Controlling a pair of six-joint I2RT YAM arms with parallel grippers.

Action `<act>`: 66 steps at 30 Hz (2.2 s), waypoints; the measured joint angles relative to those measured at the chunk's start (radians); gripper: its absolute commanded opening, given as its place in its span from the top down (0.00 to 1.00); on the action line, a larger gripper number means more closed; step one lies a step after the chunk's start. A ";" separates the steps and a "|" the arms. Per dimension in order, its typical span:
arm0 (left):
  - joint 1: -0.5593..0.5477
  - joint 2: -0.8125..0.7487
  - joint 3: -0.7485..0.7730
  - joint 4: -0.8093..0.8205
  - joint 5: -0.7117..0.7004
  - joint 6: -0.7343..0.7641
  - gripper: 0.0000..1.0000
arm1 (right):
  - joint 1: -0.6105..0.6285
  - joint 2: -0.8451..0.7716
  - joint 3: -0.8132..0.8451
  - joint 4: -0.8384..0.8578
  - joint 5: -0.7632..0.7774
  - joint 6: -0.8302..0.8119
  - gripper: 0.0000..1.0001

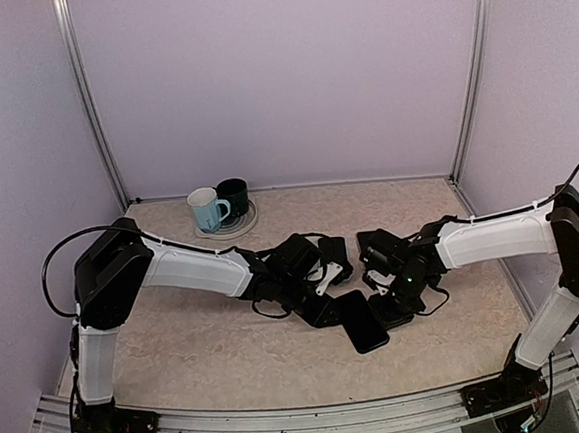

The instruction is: Put the phone into the phone case

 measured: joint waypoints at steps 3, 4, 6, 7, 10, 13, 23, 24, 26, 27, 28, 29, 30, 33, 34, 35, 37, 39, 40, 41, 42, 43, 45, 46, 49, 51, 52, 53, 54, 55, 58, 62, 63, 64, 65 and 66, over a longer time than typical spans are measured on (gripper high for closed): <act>0.016 -0.029 -0.029 0.000 0.002 -0.019 0.76 | -0.024 0.000 0.032 -0.002 0.003 -0.029 0.86; 0.024 -0.038 -0.032 0.000 0.003 -0.024 0.76 | -0.037 0.001 0.045 0.001 0.005 -0.042 0.83; 0.043 -0.053 -0.032 0.011 0.007 -0.038 0.76 | -0.081 0.009 0.084 0.007 0.010 -0.076 0.80; 0.051 -0.057 -0.032 0.018 0.008 -0.045 0.75 | -0.097 0.018 0.101 0.013 0.013 -0.087 0.77; 0.078 -0.059 -0.032 0.030 0.010 -0.072 0.70 | -0.135 0.084 0.180 0.039 0.019 -0.136 0.71; 0.095 -0.056 -0.030 0.030 0.010 -0.088 0.66 | -0.142 0.148 0.234 0.063 0.018 -0.175 0.75; 0.097 0.010 -0.008 0.024 0.023 -0.113 0.62 | -0.145 0.259 0.294 0.111 -0.012 -0.242 0.89; 0.097 0.010 -0.008 0.023 0.024 -0.113 0.62 | -0.144 0.255 0.286 0.124 -0.013 -0.239 0.89; 0.096 0.012 -0.008 0.021 0.025 -0.113 0.62 | -0.141 0.246 0.265 0.149 -0.019 -0.231 0.89; 0.095 0.014 -0.005 0.019 0.025 -0.113 0.62 | -0.140 0.243 0.257 0.158 -0.019 -0.227 0.89; 0.093 0.018 0.005 0.011 0.020 -0.113 0.62 | -0.137 0.239 0.247 0.171 -0.017 -0.222 0.90; 0.090 0.027 0.021 0.003 0.012 -0.111 0.62 | -0.136 0.234 0.233 0.187 -0.016 -0.215 0.90; 0.086 0.034 0.034 -0.003 0.001 -0.108 0.62 | -0.135 0.232 0.222 0.204 -0.016 -0.210 0.91; 0.074 0.049 0.060 -0.015 -0.032 -0.097 0.62 | -0.132 0.225 0.190 0.269 -0.015 -0.192 0.92; 0.071 0.049 0.063 -0.020 -0.044 -0.093 0.62 | -0.131 0.227 0.183 0.288 -0.015 -0.188 0.93; 0.069 0.049 0.065 -0.024 -0.055 -0.089 0.62 | -0.130 0.227 0.178 0.298 -0.014 -0.186 0.93; 0.065 0.049 0.069 -0.033 -0.073 -0.081 0.63 | -0.129 0.225 0.169 0.314 -0.016 -0.182 0.94; 0.059 0.050 0.074 -0.043 -0.091 -0.074 0.63 | -0.129 0.225 0.157 0.327 -0.018 -0.181 0.94; 0.057 0.050 0.077 -0.047 -0.099 -0.072 0.64 | -0.128 0.225 0.152 0.335 -0.019 -0.180 0.93; 0.055 0.051 0.080 -0.054 -0.106 -0.070 0.65 | -0.128 0.224 0.149 0.340 -0.019 -0.180 0.93; 0.053 0.053 0.085 -0.060 -0.111 -0.068 0.66 | -0.127 0.222 0.146 0.344 -0.018 -0.180 0.92; 0.052 0.054 0.087 -0.063 -0.114 -0.067 0.66 | -0.127 0.221 0.148 0.345 -0.018 -0.180 0.90; 0.052 0.055 0.087 -0.064 -0.113 -0.066 0.66 | -0.125 0.221 0.163 0.328 -0.010 -0.183 0.85; 0.053 0.055 0.087 -0.064 -0.109 -0.066 0.65 | -0.123 0.223 0.179 0.304 -0.001 -0.187 0.82; 0.056 0.049 0.081 -0.056 -0.103 -0.068 0.62 | -0.118 0.226 0.232 0.202 0.029 -0.194 0.76; 0.059 0.035 0.065 -0.052 -0.104 -0.071 0.60 | -0.114 0.225 0.261 0.121 0.054 -0.195 0.70; 0.061 0.027 0.053 -0.051 -0.107 -0.072 0.59 | -0.112 0.225 0.273 0.086 0.066 -0.193 0.64; 0.065 0.014 0.039 -0.048 -0.108 -0.073 0.58 | -0.111 0.220 0.280 0.063 0.077 -0.189 0.57; 0.070 -0.002 0.019 -0.039 -0.110 -0.075 0.57 | -0.108 0.211 0.286 0.034 0.092 -0.182 0.52; 0.075 -0.018 0.004 -0.032 -0.113 -0.075 0.56 | -0.105 0.198 0.289 0.012 0.105 -0.170 0.45; 0.093 -0.079 -0.047 0.000 -0.132 -0.078 0.52 | -0.082 0.156 0.288 -0.039 0.134 -0.126 0.09; 0.121 -0.163 -0.104 0.049 -0.171 -0.080 0.44 | -0.022 0.132 0.285 -0.064 0.162 -0.063 0.01; 0.126 -0.175 -0.114 0.060 -0.181 -0.080 0.43 | -0.006 0.132 0.282 -0.067 0.162 -0.045 0.01; 0.131 -0.184 -0.125 0.068 -0.187 -0.080 0.42 | 0.005 0.135 0.282 -0.071 0.161 -0.034 0.01; 0.135 -0.193 -0.138 0.078 -0.193 -0.080 0.40 | 0.014 0.138 0.282 -0.073 0.160 -0.023 0.01; 0.139 -0.199 -0.151 0.087 -0.199 -0.080 0.40 | 0.025 0.145 0.284 -0.077 0.158 -0.011 0.01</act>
